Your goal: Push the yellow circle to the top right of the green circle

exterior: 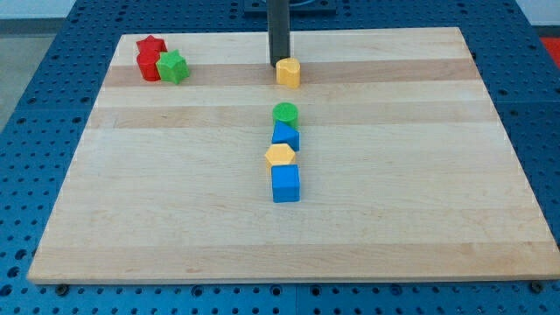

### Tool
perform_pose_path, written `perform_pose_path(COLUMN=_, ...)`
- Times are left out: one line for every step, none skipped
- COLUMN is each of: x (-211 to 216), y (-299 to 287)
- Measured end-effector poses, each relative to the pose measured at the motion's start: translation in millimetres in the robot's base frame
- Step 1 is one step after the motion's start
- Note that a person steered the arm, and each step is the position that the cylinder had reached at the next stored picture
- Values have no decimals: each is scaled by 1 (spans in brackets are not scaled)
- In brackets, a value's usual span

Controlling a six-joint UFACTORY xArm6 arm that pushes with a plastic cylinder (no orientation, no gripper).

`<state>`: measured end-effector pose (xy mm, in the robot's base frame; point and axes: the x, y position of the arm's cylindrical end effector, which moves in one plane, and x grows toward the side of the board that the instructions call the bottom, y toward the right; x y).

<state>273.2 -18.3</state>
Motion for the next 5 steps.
perform_pose_path(x=4, y=1)
perform_pose_path(x=12, y=1)
perform_pose_path(x=18, y=1)
perform_pose_path(x=18, y=1)
perform_pose_path(x=18, y=2)
